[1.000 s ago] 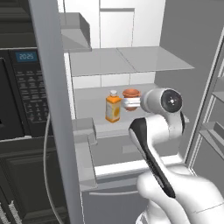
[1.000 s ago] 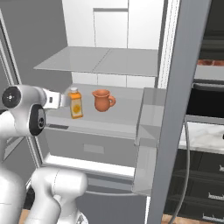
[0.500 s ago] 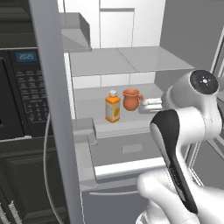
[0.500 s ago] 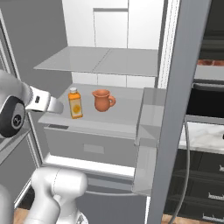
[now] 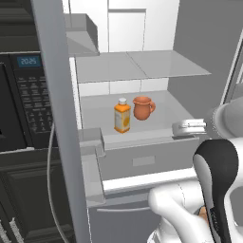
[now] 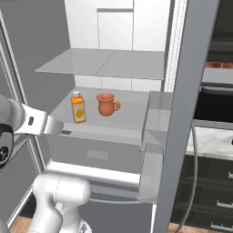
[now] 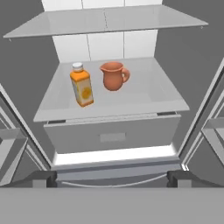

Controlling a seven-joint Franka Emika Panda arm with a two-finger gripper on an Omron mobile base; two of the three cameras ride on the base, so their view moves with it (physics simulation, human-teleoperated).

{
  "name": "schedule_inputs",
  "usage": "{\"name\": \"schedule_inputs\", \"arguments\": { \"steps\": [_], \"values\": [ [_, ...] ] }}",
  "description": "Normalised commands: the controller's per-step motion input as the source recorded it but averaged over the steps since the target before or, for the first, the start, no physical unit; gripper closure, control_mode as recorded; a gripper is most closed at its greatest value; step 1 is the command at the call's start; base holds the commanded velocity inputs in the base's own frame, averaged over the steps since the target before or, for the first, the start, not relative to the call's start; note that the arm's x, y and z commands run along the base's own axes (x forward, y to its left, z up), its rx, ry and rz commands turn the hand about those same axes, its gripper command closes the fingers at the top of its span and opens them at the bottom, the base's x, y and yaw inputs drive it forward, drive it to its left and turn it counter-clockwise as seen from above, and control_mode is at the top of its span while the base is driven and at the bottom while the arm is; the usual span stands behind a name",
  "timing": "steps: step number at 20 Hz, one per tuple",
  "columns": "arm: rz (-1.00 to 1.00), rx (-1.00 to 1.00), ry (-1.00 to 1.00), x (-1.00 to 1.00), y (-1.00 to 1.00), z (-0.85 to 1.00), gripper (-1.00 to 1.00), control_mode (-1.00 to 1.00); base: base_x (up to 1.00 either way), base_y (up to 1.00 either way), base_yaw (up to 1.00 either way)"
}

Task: Place the mayonnaise and condiment bottle from the counter to the top shelf of the fridge. If the existing items in the fridge are on the top shelf, move them to other shelves.

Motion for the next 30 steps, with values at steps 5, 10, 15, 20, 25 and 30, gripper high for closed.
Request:
{"name": "schedule_inputs", "arguments": {
  "steps": [5,10,15,20,25,30],
  "values": [
    [0.00,0.00,0.00,-0.29,0.00,0.00,-1.00,1.00,-0.20,0.00,0.00],
    [0.00,0.00,0.00,0.00,0.00,0.00,-1.00,1.00,-1.00,0.00,0.00],
    [0.00,0.00,0.00,0.00,0.00,0.00,-1.00,1.00,-1.00,-0.22,-0.01],
    [0.00,0.00,0.00,0.00,0.00,0.00,-1.00,1.00,-0.90,-0.87,-0.40],
    [0.00,0.00,0.00,0.00,0.00,0.00,-1.00,1.00,-0.15,-1.00,-0.52],
    [0.00,0.00,0.00,0.00,0.00,0.00,-1.00,1.00,0.46,-0.99,-0.33]
  ]
}}
